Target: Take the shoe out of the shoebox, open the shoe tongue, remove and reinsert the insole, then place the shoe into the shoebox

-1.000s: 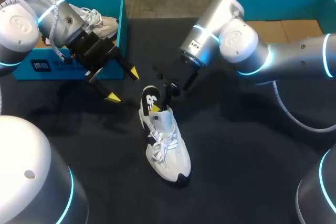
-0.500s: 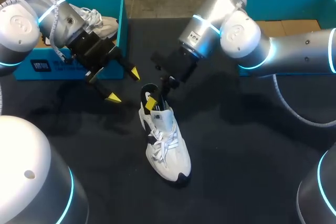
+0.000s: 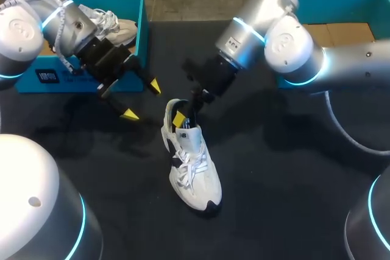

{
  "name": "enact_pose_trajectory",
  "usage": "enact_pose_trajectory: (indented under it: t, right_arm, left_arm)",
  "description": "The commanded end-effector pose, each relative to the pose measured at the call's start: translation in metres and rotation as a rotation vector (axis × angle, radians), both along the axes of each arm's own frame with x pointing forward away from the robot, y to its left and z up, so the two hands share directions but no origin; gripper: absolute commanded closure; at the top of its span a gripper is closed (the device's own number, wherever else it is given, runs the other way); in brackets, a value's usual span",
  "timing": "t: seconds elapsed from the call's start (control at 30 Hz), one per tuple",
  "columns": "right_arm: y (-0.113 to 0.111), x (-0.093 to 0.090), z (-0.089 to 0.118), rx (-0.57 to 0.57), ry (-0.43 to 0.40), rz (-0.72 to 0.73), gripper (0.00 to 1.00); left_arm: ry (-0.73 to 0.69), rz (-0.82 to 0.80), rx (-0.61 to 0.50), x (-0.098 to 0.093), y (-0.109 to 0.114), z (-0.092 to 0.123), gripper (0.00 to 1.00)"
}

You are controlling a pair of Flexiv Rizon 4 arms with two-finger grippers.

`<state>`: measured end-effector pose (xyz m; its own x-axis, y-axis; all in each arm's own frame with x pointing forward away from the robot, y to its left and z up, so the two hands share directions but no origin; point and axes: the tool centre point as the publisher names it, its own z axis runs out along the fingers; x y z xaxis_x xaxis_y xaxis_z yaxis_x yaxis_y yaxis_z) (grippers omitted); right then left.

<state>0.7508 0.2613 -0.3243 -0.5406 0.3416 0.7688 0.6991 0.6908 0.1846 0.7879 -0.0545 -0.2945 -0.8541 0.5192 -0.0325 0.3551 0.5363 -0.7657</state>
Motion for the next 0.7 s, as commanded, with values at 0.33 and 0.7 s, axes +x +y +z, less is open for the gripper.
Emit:
enact_pose_trajectory:
  t: [0.33,0.7]
  right_arm:
    - [0.008,0.013,-0.007,-0.035,0.058,0.123,1.0]
    - [0.008,-0.005,-0.024,-0.055,0.126,0.188,1.0]
  left_arm:
    - [-0.001,0.002,-0.002,-0.002,0.0,-0.002,0.0]
    - [0.004,0.0,0.003,-0.005,-0.002,-0.003,0.0]
